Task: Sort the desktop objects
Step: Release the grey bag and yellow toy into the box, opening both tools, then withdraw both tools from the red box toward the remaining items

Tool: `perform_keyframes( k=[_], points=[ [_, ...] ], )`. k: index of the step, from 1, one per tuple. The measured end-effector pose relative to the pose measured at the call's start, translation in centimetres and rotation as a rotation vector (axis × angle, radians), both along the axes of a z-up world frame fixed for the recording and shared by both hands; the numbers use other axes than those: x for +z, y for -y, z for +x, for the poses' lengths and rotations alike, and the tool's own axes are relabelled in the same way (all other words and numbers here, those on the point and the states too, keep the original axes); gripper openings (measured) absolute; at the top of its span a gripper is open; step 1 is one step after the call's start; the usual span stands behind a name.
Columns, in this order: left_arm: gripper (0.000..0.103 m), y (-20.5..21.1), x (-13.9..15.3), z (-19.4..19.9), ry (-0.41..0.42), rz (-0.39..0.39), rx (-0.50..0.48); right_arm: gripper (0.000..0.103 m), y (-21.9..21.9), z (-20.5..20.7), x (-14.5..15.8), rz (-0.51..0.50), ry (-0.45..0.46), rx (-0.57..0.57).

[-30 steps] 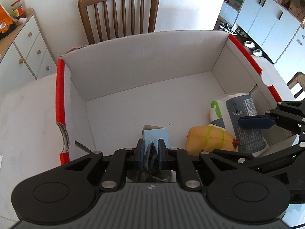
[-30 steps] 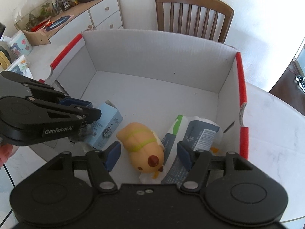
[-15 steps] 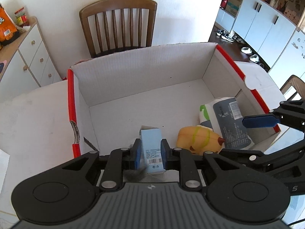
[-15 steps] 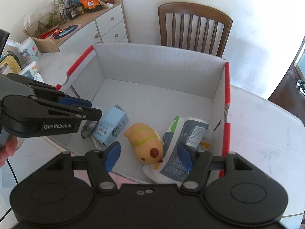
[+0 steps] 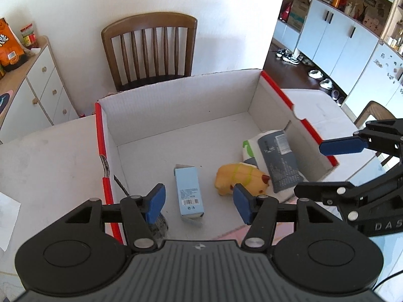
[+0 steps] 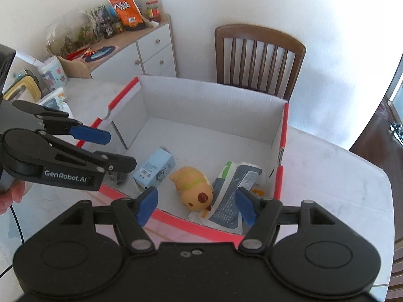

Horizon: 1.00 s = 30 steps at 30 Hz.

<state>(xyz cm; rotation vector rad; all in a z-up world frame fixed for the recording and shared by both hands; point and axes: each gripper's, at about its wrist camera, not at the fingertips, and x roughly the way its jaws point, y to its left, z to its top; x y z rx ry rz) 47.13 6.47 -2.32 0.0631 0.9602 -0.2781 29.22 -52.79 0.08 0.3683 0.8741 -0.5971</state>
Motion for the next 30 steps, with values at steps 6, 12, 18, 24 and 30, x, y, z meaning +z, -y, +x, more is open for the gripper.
perform_keyframes(
  k=[6, 12, 18, 24, 30],
  points=[
    [0.082, 0.5, 1.3, -2.5, 0.028, -0.003, -0.035, 0.075, -1.3, -1.1, 1.4, -0.029, 0.017, 0.005],
    [0.093, 1.1, 2.3, -5.0, 0.046, -0.018, -0.062, 0.079, -3.1, -2.3, 2.3, -0.051, 0.02, 0.012],
    [0.103, 1.0, 3.1, -7.8, 0.067, -0.029, -0.056, 0.083, -5.1, -4.1, 3.2, -0.056, 0.052, 0.007],
    [0.103, 0.6, 3.5, -10.8, 0.089, -0.031, -0.044, 0.084, -7.6, -6.0, 3.7, -0.05, 0.085, 0.004],
    [0.103, 0.2, 3.0, -14.7, 0.122, 0.007, -0.029, 0.085, -10.7, -7.7, 3.5, -0.057, 0.091, 0.015]
  ],
)
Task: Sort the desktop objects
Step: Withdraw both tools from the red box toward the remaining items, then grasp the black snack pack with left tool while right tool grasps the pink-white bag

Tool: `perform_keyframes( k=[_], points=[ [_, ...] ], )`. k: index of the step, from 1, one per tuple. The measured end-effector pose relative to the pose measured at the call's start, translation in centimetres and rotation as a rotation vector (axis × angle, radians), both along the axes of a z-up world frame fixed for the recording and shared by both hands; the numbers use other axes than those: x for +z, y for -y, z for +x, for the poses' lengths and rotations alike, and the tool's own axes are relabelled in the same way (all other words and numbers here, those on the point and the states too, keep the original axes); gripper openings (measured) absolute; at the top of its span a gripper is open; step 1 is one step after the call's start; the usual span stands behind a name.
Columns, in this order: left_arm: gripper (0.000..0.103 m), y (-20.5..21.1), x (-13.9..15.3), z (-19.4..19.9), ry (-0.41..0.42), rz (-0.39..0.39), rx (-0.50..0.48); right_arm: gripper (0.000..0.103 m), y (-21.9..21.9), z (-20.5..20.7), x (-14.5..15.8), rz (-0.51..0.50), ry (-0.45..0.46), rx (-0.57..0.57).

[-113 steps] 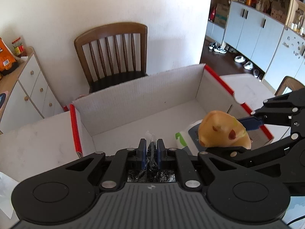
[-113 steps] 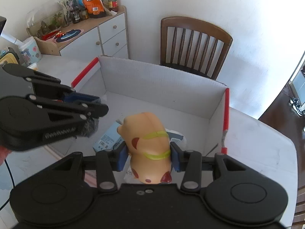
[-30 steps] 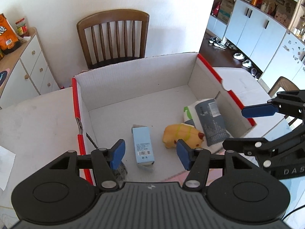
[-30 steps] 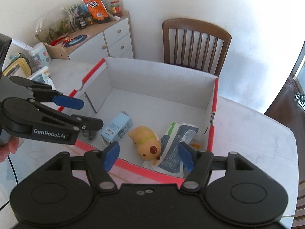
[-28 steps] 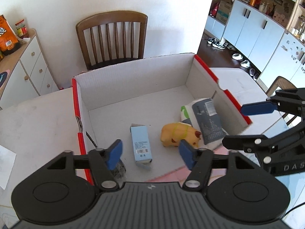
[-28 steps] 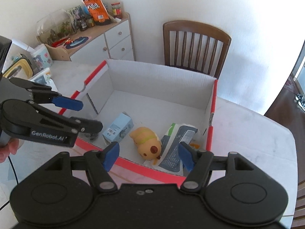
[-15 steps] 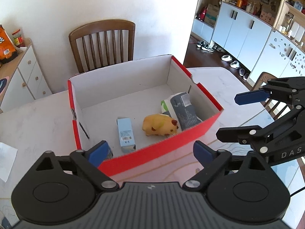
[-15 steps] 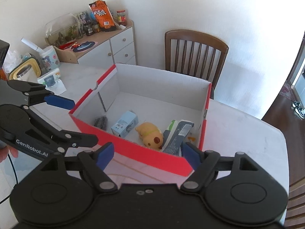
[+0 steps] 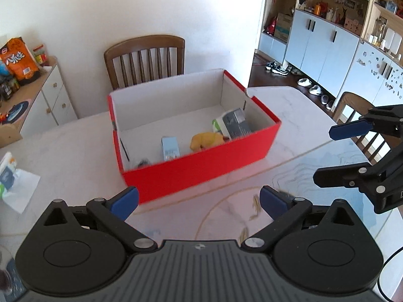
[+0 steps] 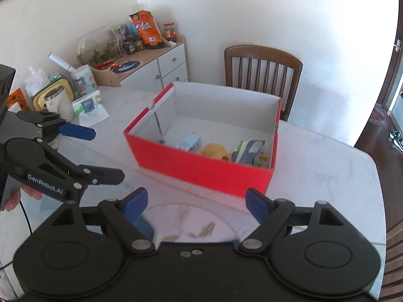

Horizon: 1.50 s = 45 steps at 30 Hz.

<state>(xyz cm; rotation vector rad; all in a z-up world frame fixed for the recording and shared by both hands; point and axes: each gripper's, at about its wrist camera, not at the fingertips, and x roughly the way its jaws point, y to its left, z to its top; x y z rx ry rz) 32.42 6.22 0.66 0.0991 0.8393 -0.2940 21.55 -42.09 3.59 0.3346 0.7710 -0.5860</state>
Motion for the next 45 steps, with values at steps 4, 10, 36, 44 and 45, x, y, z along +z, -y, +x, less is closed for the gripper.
perform_keyframes(
  k=[4, 10, 36, 44, 45],
  points=[
    [0.103, -1.0, -0.4, -2.2, -0.012, -0.056, 0.023, 0.085, -2.0, -0.8, -0.5, -0.019, -0.015, 0.007],
    [0.103, -2.2, -0.7, -5.4, -0.006, -0.095, 0.044, 0.085, -4.6, -2.1, -1.1, -0.021, -0.011, -0.001],
    [0.103, -0.7, -7.7, -11.5, -0.077, -0.018, -0.012, 0.081, -15.3, -2.5, -7.5, 0.021, -0.085, 0.064],
    [0.103, 0.0, -10.3, -11.1, -0.119, -0.008, -0.059, 0.08, -16.0, -1.8, -9.7, 0.042, -0.121, 0.087],
    [0.103, 0.1, -10.5, -11.0, -0.119, -0.005, -0.068, 0.08, -16.0, -1.7, -10.0, 0.045, -0.125, 0.093]
  ],
)
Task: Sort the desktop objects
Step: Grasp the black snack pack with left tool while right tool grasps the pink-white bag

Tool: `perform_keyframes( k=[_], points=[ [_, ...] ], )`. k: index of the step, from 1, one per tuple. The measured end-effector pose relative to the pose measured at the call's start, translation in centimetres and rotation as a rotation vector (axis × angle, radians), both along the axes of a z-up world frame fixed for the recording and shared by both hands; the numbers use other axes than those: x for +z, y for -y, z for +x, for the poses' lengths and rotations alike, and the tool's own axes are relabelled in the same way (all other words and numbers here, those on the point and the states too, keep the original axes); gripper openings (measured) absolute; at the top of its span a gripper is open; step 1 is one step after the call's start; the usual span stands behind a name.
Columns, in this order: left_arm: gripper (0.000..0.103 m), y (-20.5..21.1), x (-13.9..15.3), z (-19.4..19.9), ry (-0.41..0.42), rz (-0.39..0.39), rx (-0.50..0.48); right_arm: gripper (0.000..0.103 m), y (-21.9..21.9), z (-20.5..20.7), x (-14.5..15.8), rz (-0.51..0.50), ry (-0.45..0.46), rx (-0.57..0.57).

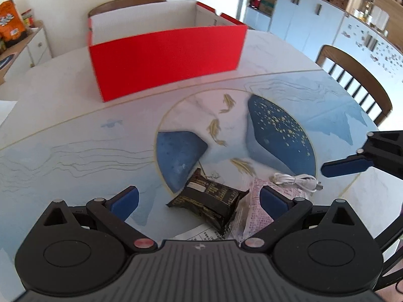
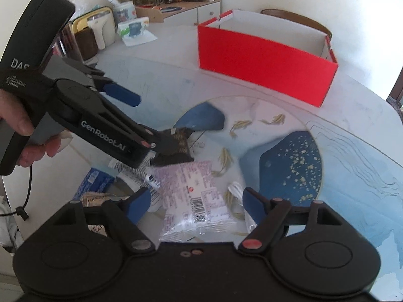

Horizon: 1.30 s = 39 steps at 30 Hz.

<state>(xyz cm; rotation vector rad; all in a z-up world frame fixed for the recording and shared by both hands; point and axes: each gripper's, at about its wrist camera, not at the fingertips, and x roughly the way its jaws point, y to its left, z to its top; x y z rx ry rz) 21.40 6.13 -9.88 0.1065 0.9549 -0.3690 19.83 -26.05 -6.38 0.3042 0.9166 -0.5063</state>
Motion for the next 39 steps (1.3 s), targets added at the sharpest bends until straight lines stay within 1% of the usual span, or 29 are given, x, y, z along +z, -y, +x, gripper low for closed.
perform_keyframes(
  k=[8, 11, 15, 18, 21, 24, 26, 30, 35, 39],
  points=[
    [0.103, 0.4, -1.3, 0.9, -0.035, -0.007, -0.027, 0.078, 0.1, 1.1, -1.4, 0.004, -0.038, 0.038],
    [0.102, 0.4, -1.8, 1.2, -0.048, -0.025, -0.038, 0.077, 0.4, 1.3, -2.0, 0.016, -0.049, 0.041],
    [0.102, -0.3, -2.4, 2.1, -0.083, -0.084, -0.015, 0.074, 1.0, 1.6, -2.7, 0.053, -0.057, 0.038],
    [0.102, -0.3, -2.7, 2.3, -0.084, -0.079, -0.024, 0.072, 1.4, 1.6, -3.1, 0.067, -0.062, 0.036],
    [0.101, -0.3, -2.9, 2.6, -0.09, -0.09, -0.029, 0.07, 1.8, 1.7, -3.4, 0.085, -0.065, 0.034],
    [0.097, -0.5, -3.1, 2.8, -0.102, -0.113, -0.034, 0.067, 2.0, 1.7, -3.6, 0.105, -0.067, 0.035],
    [0.096, -0.7, -3.2, 2.9, -0.106, -0.124, -0.028, 0.065, 2.0, 1.7, -3.5, 0.11, -0.068, 0.041],
    [0.096, -0.7, -3.1, 2.8, -0.094, -0.123, -0.055, 0.058, 2.4, 1.4, -3.3, 0.136, -0.062, 0.046],
    [0.096, -0.4, -3.0, 2.8, -0.086, -0.124, -0.106, 0.056, 2.5, 0.6, -3.0, 0.14, -0.074, 0.053],
    [0.096, 0.1, -3.2, 2.6, -0.073, -0.08, -0.143, 0.056, 2.5, -0.2, -2.8, 0.138, -0.084, 0.054]
  ],
)
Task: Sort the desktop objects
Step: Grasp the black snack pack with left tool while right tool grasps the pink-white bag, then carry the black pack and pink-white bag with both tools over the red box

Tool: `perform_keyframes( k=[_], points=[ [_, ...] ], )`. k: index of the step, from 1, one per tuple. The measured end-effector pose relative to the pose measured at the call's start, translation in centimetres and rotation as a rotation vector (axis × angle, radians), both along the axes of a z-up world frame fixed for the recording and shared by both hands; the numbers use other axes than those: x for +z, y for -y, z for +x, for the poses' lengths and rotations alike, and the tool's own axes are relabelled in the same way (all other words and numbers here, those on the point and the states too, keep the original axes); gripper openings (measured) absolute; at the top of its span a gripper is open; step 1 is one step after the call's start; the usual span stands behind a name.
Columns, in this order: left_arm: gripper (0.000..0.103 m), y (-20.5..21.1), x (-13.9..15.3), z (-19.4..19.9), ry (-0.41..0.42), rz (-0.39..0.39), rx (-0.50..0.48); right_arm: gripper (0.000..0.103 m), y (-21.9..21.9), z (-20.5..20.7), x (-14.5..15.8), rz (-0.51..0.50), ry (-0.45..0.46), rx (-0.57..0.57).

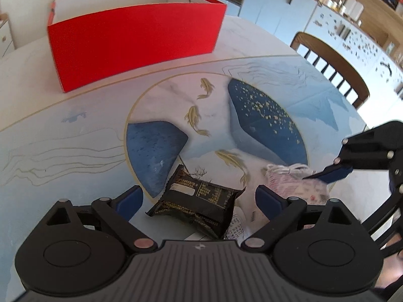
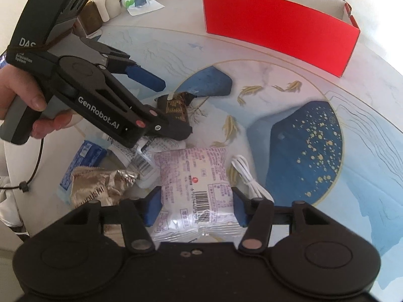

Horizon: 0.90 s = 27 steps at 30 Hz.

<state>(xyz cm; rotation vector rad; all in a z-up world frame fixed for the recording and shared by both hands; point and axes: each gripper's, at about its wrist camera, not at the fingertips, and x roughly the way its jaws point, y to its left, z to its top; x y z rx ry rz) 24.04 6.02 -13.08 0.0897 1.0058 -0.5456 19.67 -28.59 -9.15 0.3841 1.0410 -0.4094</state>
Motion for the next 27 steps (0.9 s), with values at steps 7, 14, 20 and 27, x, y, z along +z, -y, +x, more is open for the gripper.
perform_keyframes(
  k=[7, 14, 20, 27],
  points=[
    [0.074, 0.1, -0.6, -0.2, 0.012, 0.038, -0.026, 0.056, 0.0, -0.3, -0.1, 0.009, 0.003, -0.008],
    [0.056, 0.3, -0.3, -0.5, 0.042, 0.047, -0.048, 0.053, 0.2, -0.3, 0.1, 0.017, 0.013, -0.025],
    [0.052, 0.3, 0.0, -0.5, 0.039, 0.044, -0.029, 0.051, 0.6, -0.7, 0.5, 0.02, 0.033, -0.057],
    [0.052, 0.0, 1.1, -0.5, 0.037, 0.002, 0.004, 0.05, 1.0, -1.0, 1.4, 0.012, 0.06, -0.085]
  ],
)
